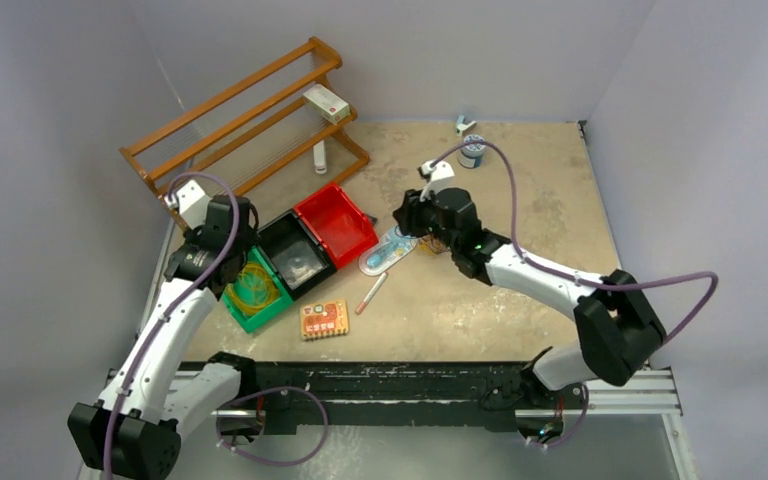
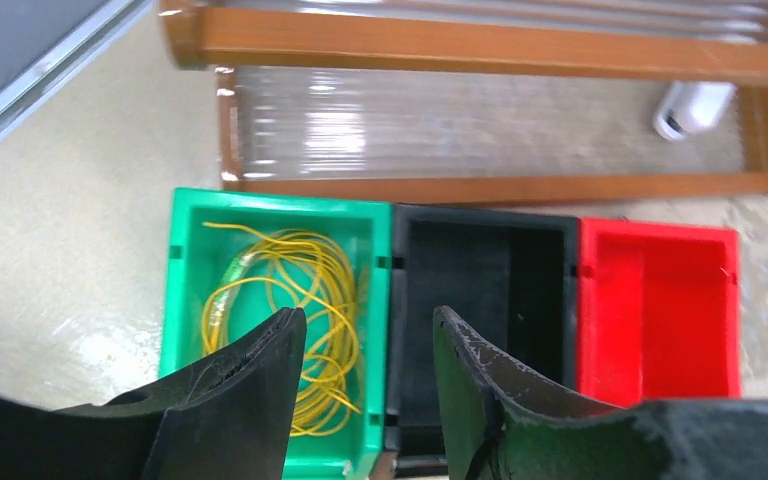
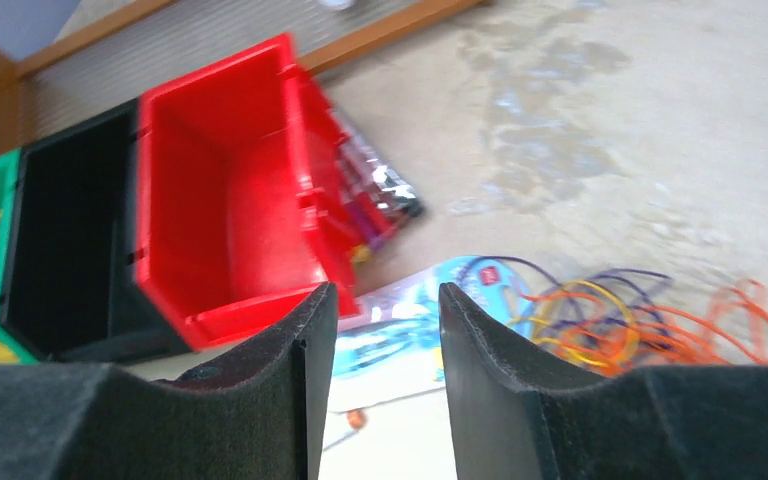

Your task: Untangle the cables

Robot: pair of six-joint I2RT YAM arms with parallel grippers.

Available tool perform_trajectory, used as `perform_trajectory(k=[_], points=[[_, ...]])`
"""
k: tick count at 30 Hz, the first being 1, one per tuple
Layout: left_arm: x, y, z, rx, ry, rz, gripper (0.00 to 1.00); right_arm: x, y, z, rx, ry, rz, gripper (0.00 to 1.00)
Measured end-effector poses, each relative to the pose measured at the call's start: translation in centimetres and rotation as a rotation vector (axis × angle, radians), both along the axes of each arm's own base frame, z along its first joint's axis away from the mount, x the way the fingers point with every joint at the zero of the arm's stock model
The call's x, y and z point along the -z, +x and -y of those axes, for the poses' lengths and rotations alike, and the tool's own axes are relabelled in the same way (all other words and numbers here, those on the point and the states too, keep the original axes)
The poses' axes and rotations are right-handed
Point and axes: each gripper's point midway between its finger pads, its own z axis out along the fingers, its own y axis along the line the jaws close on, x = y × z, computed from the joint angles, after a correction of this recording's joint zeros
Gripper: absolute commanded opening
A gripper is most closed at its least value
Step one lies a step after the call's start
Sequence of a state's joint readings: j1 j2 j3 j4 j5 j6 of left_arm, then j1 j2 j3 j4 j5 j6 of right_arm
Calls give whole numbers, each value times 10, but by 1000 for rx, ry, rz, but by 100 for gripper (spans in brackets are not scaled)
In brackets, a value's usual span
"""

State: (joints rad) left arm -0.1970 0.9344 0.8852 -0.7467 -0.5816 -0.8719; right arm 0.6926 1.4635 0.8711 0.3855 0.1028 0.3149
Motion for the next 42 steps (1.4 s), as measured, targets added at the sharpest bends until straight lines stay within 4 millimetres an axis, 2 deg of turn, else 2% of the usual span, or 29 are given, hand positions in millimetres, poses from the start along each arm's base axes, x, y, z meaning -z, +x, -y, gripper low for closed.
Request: perform_trajectory(k=[3, 6, 9, 12, 15, 22, 32, 42], points=[[-15, 8, 21, 90, 31, 22, 49, -4, 9, 28, 83, 13, -17, 44], [-19, 16, 57, 217, 54, 23, 49, -5, 18, 51, 134, 12, -30, 45], [-11, 24, 88, 320, 58, 4, 50, 7, 22, 63, 124, -49, -64, 49], [-3, 31, 103, 388, 62, -14, 51, 20, 25, 60, 56, -145, -95, 51], [-6, 37, 109, 438, 79, -11, 53, 29, 32, 53, -29, -247, -112, 52], [-32, 53, 117, 504, 127, 66, 53, 50, 50, 45, -162, -438, -144, 53], [-34, 57, 118, 527, 154, 74, 53, 79, 55, 64, -244, -639, -218, 53], [-31, 60, 119, 528, 158, 68, 53, 104, 53, 69, -293, -711, -277, 50]])
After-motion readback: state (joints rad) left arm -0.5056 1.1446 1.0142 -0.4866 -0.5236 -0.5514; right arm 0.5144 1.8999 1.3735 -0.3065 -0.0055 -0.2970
